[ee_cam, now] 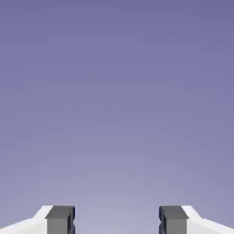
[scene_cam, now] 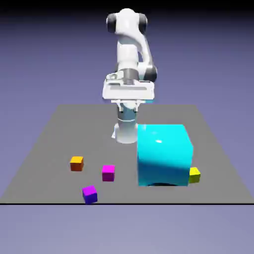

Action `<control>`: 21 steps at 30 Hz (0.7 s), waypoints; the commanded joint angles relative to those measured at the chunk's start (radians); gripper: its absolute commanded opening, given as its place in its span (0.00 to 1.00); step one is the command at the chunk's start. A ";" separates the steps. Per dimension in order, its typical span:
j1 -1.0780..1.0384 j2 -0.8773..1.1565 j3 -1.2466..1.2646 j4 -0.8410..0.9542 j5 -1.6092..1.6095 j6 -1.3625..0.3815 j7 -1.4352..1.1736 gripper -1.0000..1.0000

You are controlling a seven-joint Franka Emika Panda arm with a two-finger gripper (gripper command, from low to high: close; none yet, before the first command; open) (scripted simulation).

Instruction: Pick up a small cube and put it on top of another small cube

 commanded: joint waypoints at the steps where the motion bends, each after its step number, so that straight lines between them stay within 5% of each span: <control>1: -0.005 0.036 -0.007 0.009 -0.001 -0.022 -0.006 0.50; 17: -0.082 0.616 -0.125 0.149 -0.015 -0.380 -0.103 0.50; 21: -0.095 0.703 -0.114 0.157 0.000 -0.322 -0.116 0.50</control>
